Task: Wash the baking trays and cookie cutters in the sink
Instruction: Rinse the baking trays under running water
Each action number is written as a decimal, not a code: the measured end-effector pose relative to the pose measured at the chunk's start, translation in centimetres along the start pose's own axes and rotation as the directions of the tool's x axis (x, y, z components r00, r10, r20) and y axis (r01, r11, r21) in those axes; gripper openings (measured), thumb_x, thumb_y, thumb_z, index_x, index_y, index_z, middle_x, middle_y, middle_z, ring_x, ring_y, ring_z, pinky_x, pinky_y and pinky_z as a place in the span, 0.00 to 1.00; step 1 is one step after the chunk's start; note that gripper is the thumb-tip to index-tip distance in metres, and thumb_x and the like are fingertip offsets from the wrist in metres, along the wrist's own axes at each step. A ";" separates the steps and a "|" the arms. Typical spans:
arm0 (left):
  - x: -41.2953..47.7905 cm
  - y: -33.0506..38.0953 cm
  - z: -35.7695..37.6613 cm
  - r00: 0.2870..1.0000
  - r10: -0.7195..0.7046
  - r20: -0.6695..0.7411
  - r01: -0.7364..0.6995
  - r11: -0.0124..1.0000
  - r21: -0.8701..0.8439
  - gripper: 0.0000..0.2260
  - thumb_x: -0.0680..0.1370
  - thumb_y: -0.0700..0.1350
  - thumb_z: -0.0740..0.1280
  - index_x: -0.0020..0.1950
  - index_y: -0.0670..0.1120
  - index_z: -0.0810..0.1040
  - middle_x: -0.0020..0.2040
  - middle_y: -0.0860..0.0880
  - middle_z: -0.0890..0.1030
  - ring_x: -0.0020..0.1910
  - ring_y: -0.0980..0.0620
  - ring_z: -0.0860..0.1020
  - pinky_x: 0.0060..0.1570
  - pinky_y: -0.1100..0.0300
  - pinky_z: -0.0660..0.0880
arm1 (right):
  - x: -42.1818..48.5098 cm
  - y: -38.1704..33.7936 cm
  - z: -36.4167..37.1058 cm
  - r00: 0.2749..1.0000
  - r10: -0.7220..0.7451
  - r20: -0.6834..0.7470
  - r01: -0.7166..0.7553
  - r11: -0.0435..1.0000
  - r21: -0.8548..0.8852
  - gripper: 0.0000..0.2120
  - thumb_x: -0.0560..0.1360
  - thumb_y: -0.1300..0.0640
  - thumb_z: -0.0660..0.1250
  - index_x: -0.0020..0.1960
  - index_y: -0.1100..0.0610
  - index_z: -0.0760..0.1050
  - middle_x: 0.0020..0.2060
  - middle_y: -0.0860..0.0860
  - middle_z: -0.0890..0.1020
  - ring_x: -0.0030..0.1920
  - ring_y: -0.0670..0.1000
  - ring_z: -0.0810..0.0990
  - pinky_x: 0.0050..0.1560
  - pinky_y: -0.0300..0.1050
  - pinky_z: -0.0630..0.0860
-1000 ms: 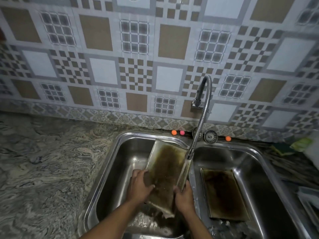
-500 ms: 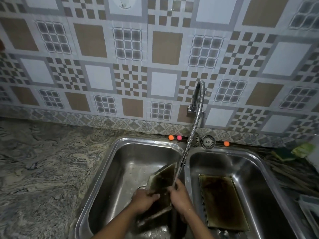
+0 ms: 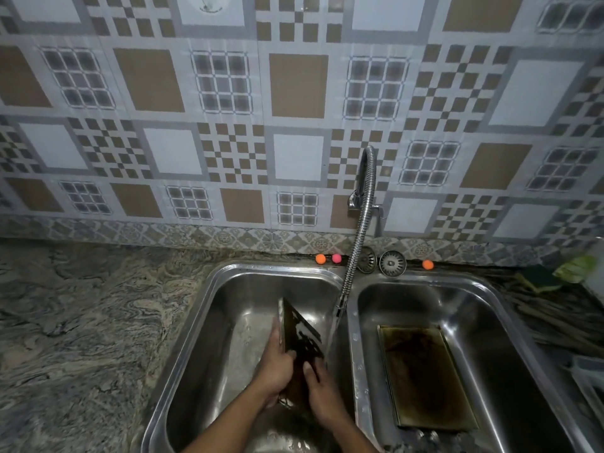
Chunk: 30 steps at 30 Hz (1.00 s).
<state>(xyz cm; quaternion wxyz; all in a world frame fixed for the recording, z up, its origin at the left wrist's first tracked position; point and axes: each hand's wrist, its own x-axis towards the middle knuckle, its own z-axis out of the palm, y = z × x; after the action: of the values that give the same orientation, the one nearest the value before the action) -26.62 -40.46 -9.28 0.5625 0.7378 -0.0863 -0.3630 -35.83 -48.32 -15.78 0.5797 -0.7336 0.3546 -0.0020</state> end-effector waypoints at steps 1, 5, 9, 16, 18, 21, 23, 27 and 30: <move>-0.1 0.0 0.0 1.000 0.015 0.007 -0.016 0.999 0.040 0.34 0.80 0.34 0.58 0.78 0.61 0.52 0.68 0.50 0.76 0.61 0.52 0.77 0.58 0.57 0.77 | 0.3 0.3 -0.1 1.000 0.024 -0.019 -0.024 1.000 -0.010 0.38 0.74 0.27 0.48 0.76 0.47 0.60 0.73 0.48 0.68 0.72 0.50 0.67 0.72 0.51 0.65; -0.3 0.3 0.2 1.000 0.007 0.030 -0.011 0.991 0.132 0.29 0.80 0.34 0.58 0.78 0.54 0.60 0.69 0.49 0.75 0.58 0.56 0.77 0.47 0.70 0.73 | -0.6 -1.3 -0.2 0.996 -0.091 -0.005 0.090 0.992 -0.093 0.27 0.82 0.41 0.46 0.78 0.48 0.57 0.73 0.43 0.62 0.74 0.45 0.61 0.74 0.43 0.58; -0.8 1.1 -0.1 0.998 -0.003 0.068 -0.007 0.990 0.140 0.25 0.81 0.31 0.58 0.76 0.49 0.65 0.61 0.49 0.78 0.51 0.59 0.78 0.40 0.71 0.75 | 0.4 -0.9 -0.7 0.988 -0.155 0.014 0.156 0.986 -0.054 0.29 0.79 0.36 0.47 0.77 0.44 0.59 0.72 0.39 0.62 0.72 0.41 0.61 0.72 0.40 0.58; -0.9 2.0 -1.1 0.987 -0.052 0.153 0.022 0.981 0.191 0.29 0.79 0.30 0.61 0.77 0.49 0.63 0.58 0.50 0.80 0.50 0.51 0.83 0.46 0.59 0.81 | 4.0 -2.0 -0.6 0.988 -0.148 -0.051 0.145 0.987 -0.062 0.21 0.84 0.48 0.51 0.76 0.46 0.60 0.76 0.48 0.62 0.76 0.50 0.60 0.76 0.49 0.56; -0.8 2.5 -1.2 0.983 -0.026 0.182 -0.013 0.977 0.213 0.30 0.77 0.29 0.62 0.76 0.50 0.66 0.56 0.52 0.83 0.53 0.54 0.83 0.51 0.60 0.80 | 4.3 -3.1 0.2 0.945 -0.326 -0.005 0.326 0.945 -0.006 0.20 0.84 0.54 0.52 0.76 0.46 0.60 0.76 0.43 0.60 0.76 0.43 0.55 0.77 0.45 0.52; -0.5 2.9 -1.6 0.978 -0.049 0.201 0.006 0.978 0.207 0.32 0.76 0.27 0.62 0.75 0.51 0.65 0.56 0.50 0.83 0.52 0.52 0.83 0.46 0.61 0.79 | 5.6 -2.6 -0.4 0.950 -0.313 0.026 0.313 0.949 -0.033 0.21 0.83 0.47 0.52 0.76 0.47 0.62 0.74 0.43 0.64 0.75 0.44 0.60 0.74 0.40 0.56; -0.1 2.7 -1.9 0.975 -0.097 0.201 0.052 0.974 0.218 0.31 0.75 0.28 0.63 0.76 0.47 0.65 0.59 0.46 0.82 0.52 0.50 0.83 0.43 0.61 0.79 | 6.9 -1.2 -0.9 0.995 -0.098 -0.003 0.097 0.992 -0.079 0.38 0.74 0.26 0.46 0.75 0.48 0.62 0.72 0.48 0.68 0.72 0.52 0.66 0.72 0.46 0.62; 0.4 2.8 -1.6 0.977 -0.113 0.180 0.023 0.898 0.438 0.22 0.74 0.33 0.65 0.64 0.51 0.74 0.56 0.47 0.81 0.50 0.52 0.83 0.47 0.57 0.81 | 7.4 -1.5 -1.3 0.995 0.093 -0.046 -0.092 0.995 0.023 0.33 0.78 0.33 0.46 0.70 0.53 0.70 0.63 0.57 0.78 0.63 0.57 0.76 0.62 0.47 0.73; 1.0 4.0 -0.8 0.967 -0.054 0.251 -0.150 0.674 0.723 0.16 0.72 0.37 0.65 0.55 0.54 0.73 0.56 0.49 0.79 0.50 0.53 0.79 0.48 0.62 0.76 | 5.9 -3.5 -2.5 0.981 -0.016 -0.193 0.066 0.965 0.256 0.23 0.82 0.43 0.54 0.55 0.61 0.78 0.45 0.59 0.82 0.49 0.55 0.82 0.41 0.34 0.73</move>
<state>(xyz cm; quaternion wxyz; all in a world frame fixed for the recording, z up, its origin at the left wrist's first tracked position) -24.32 -41.75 -6.09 0.2114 0.8468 -0.3151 -0.3728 -30.69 -53.28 -14.37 0.6346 -0.6546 0.3895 -0.1305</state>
